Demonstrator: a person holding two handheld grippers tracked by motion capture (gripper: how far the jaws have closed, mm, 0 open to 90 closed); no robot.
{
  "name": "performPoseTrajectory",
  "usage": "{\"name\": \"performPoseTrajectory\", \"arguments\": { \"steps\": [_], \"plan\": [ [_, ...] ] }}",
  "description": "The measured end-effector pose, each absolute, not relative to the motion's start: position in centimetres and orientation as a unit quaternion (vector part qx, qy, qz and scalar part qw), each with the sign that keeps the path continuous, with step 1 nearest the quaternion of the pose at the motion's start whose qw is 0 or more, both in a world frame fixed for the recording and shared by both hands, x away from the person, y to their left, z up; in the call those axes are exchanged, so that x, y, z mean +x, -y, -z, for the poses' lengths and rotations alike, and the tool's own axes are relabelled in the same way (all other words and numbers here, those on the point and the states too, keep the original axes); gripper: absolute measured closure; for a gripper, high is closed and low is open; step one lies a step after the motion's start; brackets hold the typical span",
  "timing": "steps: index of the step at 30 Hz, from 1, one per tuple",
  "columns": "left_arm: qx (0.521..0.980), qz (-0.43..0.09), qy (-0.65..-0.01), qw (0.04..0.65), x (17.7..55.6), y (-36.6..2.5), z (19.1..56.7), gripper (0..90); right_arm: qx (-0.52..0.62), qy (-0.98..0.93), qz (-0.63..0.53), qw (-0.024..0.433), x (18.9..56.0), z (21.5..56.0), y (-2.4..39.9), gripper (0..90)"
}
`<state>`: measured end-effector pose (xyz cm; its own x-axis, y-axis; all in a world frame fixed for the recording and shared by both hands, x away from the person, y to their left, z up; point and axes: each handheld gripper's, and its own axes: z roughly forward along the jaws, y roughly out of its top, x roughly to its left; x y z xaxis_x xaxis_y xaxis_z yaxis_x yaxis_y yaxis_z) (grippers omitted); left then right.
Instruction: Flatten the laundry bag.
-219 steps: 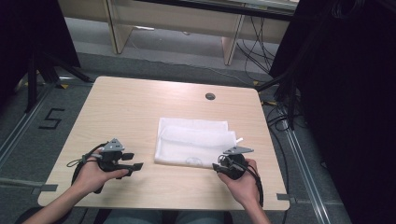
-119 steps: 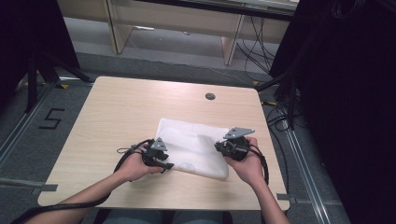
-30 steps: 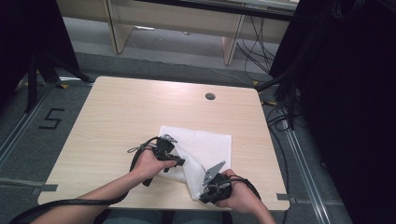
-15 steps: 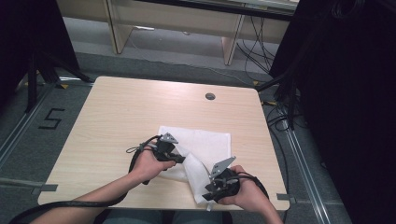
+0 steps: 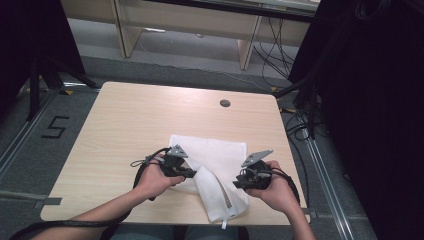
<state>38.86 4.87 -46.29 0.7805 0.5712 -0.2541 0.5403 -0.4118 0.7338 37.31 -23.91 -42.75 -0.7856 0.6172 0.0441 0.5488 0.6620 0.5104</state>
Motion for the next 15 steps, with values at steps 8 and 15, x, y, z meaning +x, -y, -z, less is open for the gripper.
{"name": "performPoseTrajectory", "arguments": {
  "steps": [8, 15],
  "plan": [
    [0.843, -0.01, -0.316, 0.435, 37.7, -6.1, 45.7, 89.2, 0.363, -0.903, -0.218, 0.064, 40.6, 46.2, 21.0, 90.0],
    [0.845, -0.003, -0.312, 0.433, 36.9, -7.4, 45.8, 89.2, 0.361, -0.911, -0.19, 0.056, 41.3, 48.0, 18.5, 90.0]
  ]
}}
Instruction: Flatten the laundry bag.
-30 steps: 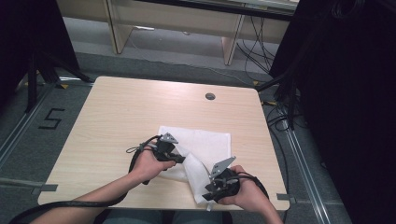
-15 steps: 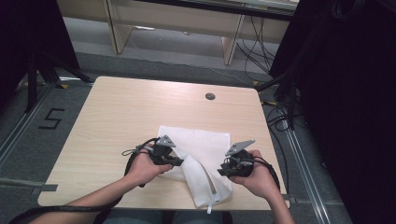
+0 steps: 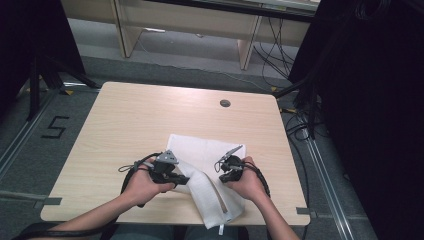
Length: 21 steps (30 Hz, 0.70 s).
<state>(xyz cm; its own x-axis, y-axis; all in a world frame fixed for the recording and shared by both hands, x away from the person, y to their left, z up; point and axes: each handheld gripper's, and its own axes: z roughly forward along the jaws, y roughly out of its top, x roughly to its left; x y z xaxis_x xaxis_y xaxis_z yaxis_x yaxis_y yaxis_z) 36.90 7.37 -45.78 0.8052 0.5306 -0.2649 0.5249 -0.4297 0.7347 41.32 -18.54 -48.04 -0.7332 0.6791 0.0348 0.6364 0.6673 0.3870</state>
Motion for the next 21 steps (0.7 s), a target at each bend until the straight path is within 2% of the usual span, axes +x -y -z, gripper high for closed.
{"name": "performPoseTrajectory", "arguments": {
  "steps": [14, 21],
  "plan": [
    [0.844, 0.001, -0.318, 0.432, 35.7, -9.0, 46.1, 89.2, 0.386, -0.901, -0.172, 0.103, 43.8, 48.2, 17.8, 90.0],
    [0.852, 0.004, -0.325, 0.411, 34.8, -9.3, 47.1, 89.1, 0.414, -0.886, -0.162, 0.13, 46.0, 48.2, 17.8, 90.0]
  ]
}}
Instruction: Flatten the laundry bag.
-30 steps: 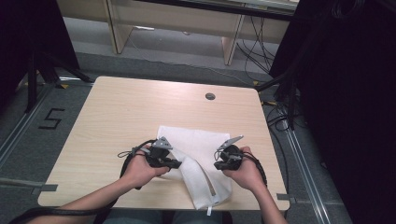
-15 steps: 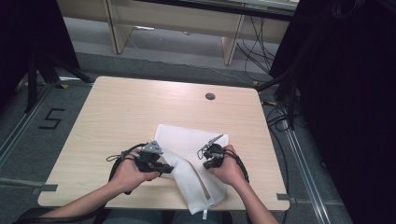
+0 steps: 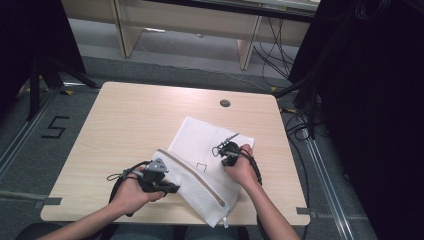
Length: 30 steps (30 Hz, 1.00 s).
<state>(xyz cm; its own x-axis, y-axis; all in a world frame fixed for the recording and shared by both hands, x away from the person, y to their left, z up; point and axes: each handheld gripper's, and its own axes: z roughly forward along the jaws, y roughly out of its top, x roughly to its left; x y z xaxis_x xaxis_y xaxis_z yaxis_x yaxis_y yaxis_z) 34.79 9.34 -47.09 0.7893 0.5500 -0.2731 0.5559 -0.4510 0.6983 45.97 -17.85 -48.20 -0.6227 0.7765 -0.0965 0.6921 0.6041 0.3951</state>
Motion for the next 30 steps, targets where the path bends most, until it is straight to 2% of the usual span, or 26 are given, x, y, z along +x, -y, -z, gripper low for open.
{"name": "performPoseTrajectory", "arguments": {
  "steps": [9, 15, 18, 19, 21, 22, 23, 26, 30],
  "plan": [
    [0.868, 0.002, -0.311, 0.387, 33.9, -8.5, 48.1, 88.8, 0.427, -0.874, -0.162, 0.167, 48.3, 48.5, 17.2, 90.0],
    [0.877, 0.02, -0.295, 0.378, 33.3, -7.7, 48.7, 87.2, 0.434, -0.869, -0.168, 0.171, 48.8, 48.6, 16.8, 90.0],
    [0.887, 0.037, -0.268, 0.373, 33.1, -7.4, 48.7, 79.3, 0.434, -0.863, -0.188, 0.176, 49.0, 48.6, 16.9, 87.8],
    [0.889, 0.043, -0.264, 0.371, 32.9, -7.3, 48.6, 79.3, 0.433, -0.863, -0.194, 0.177, 48.9, 48.4, 17.0, 87.5],
    [0.9, 0.06, -0.233, 0.363, 32.5, -7.2, 48.3, 70.2, 0.431, -0.861, -0.203, 0.179, 48.5, 47.6, 17.2, 87.0],
    [0.904, 0.065, -0.202, 0.371, 32.1, -7.2, 47.9, 60.9, 0.422, -0.861, -0.22, 0.18, 47.8, 46.8, 17.6, 86.6],
    [0.908, 0.063, -0.188, 0.37, 32.0, -7.3, 47.6, 57.1, 0.416, -0.864, -0.223, 0.179, 47.2, 46.3, 17.9, 86.3],
    [0.908, 0.053, -0.176, 0.377, 31.8, -8.1, 46.5, 52.1, 0.409, -0.871, -0.224, 0.154, 45.3, 45.7, 18.5, 85.7],
    [0.896, 0.042, -0.188, 0.401, 32.0, -9.9, 44.5, 52.1, 0.397, -0.881, -0.22, 0.132, 42.4, 45.8, 19.5, 85.9]
  ]
}}
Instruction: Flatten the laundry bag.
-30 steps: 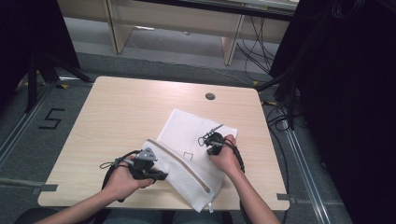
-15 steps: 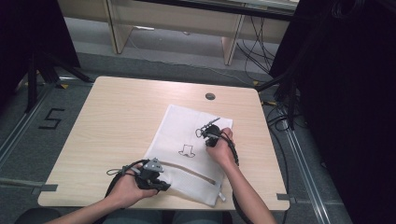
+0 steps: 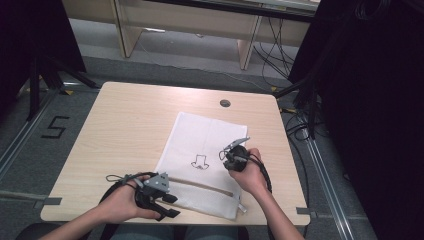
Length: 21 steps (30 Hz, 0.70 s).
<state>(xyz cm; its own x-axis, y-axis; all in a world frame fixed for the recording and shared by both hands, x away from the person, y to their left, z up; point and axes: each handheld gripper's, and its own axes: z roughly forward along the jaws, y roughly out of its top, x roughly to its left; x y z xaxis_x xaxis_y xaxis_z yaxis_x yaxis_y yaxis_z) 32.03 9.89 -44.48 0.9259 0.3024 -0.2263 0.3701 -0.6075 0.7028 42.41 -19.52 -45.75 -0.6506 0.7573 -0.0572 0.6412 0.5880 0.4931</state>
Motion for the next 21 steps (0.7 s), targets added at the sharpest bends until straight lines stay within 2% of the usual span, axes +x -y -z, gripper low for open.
{"name": "performPoseTrajectory", "arguments": {
  "steps": [5, 8, 11, 14, 21],
  "plan": [
    [0.874, 0.013, -0.228, 0.428, 33.5, -11.5, 42.9, 56.4, 0.398, -0.885, -0.219, 0.103, 39.6, 46.0, 20.2, 86.1],
    [0.879, -0.019, -0.257, 0.402, 35.6, -11.6, 44.1, 60.5, 0.394, -0.89, -0.209, 0.099, 39.1, 46.2, 20.3, 86.0],
    [0.892, -0.027, -0.269, 0.363, 37.3, -11.3, 46.3, 64.4, 0.393, -0.892, -0.203, 0.094, 38.9, 46.8, 20.3, 86.3],
    [0.905, -0.02, -0.273, 0.325, 37.7, -11.2, 48.0, 67.5, 0.396, -0.894, -0.192, 0.087, 39.3, 47.6, 20.4, 86.8],
    [0.918, -0.015, -0.26, 0.3, 37.3, -11.1, 49.0, 70.0, 0.405, -0.892, -0.178, 0.086, 39.9, 48.1, 20.3, 87.5]
  ]
}}
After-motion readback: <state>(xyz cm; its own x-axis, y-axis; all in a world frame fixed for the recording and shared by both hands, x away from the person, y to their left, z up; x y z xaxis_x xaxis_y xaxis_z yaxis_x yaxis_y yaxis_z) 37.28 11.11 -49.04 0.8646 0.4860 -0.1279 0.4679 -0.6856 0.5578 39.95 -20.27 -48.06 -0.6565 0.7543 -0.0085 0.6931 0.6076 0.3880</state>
